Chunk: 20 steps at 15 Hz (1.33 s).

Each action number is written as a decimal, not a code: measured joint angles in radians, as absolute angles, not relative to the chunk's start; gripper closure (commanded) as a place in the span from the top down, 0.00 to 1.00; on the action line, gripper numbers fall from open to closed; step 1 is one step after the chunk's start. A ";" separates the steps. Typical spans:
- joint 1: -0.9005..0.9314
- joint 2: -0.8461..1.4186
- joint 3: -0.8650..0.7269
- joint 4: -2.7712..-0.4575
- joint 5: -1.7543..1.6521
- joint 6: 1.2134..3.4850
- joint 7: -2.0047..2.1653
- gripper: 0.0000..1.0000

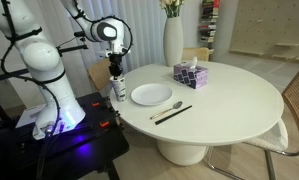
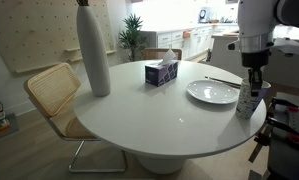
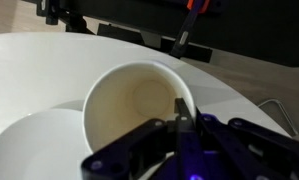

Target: Move the cup backward

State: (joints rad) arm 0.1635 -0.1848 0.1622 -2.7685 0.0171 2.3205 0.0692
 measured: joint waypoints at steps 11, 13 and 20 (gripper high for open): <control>0.193 -0.368 0.258 -2.677 -0.073 2.081 0.207 0.01; 0.196 -0.384 0.275 -2.651 -0.075 2.052 0.207 0.01; 0.194 -0.302 0.298 -2.499 -0.118 2.049 0.229 0.01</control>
